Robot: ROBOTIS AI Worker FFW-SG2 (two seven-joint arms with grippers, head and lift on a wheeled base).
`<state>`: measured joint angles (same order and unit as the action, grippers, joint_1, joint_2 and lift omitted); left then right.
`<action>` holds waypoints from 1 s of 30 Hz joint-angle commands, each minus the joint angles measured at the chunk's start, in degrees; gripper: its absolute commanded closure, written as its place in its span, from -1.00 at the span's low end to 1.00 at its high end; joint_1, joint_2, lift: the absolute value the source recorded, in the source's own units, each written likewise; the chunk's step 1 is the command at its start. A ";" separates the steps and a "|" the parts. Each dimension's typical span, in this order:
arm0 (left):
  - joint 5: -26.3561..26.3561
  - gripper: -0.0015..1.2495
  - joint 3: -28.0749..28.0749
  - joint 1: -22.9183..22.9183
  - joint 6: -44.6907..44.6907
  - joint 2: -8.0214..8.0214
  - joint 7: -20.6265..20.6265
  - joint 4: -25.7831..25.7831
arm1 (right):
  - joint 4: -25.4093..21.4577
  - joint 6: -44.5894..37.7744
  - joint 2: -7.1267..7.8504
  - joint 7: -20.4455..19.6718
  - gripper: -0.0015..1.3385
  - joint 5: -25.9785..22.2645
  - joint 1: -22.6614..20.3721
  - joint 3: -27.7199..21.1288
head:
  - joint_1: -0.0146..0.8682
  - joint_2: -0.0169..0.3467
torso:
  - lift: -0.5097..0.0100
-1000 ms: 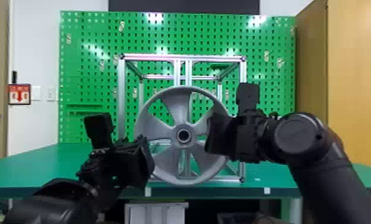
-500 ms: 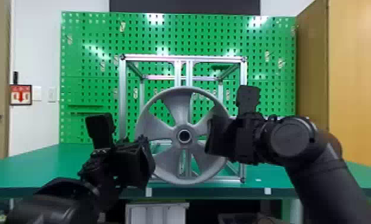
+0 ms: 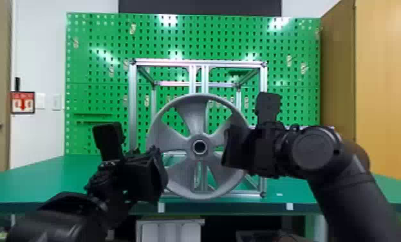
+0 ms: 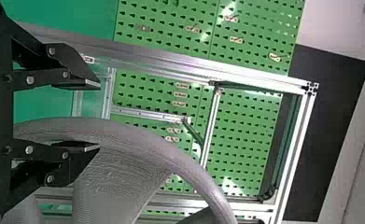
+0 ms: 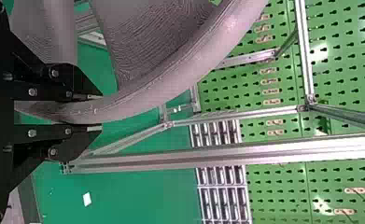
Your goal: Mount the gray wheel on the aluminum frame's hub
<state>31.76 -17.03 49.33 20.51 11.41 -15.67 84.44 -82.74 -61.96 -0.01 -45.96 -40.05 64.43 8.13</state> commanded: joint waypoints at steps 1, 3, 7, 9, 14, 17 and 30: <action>0.14 0.24 0.33 0.24 0.06 -0.07 -0.59 -0.16 | 0.12 0.00 -0.04 -0.01 0.74 0.15 0.09 -0.13 | -0.98 -0.87 | -0.96; 0.14 0.24 0.24 0.24 0.06 -0.07 -0.68 -0.16 | 0.12 0.00 -0.04 -0.01 0.74 0.15 0.00 -0.13 | -0.98 -0.87 | -0.96; 0.32 0.19 -0.02 0.07 0.06 -0.07 -0.59 -0.16 | 0.12 0.26 -0.04 -0.01 0.63 0.24 -0.27 -0.13 | -0.98 -0.87 | -0.96; 0.40 0.16 -0.11 0.07 0.06 -0.07 -0.68 -0.16 | 0.12 0.96 -0.04 -0.01 0.55 0.24 -0.53 -0.04 | -0.98 -0.87 | -0.96; 0.67 0.04 -0.11 -0.02 0.06 -0.07 -0.59 -0.16 | 0.12 1.31 -0.04 -0.01 0.39 0.24 -0.71 0.05 | -0.98 -0.87 | -0.96; 0.76 0.00 -0.11 -0.11 0.06 -0.07 -0.59 -0.16 | 0.12 1.49 -0.04 0.08 0.33 0.24 -0.79 0.05 | -0.98 -0.87 | -0.96; 0.93 -0.18 -0.46 -0.20 0.06 0.02 -0.59 -0.16 | 0.12 2.46 -0.04 2.36 -0.05 0.50 -1.58 -0.13 | -0.98 -0.87 | -0.96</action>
<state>32.64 -17.20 49.12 20.57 11.43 -16.30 84.27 -82.59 -59.81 0.04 -43.85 -39.53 63.06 7.99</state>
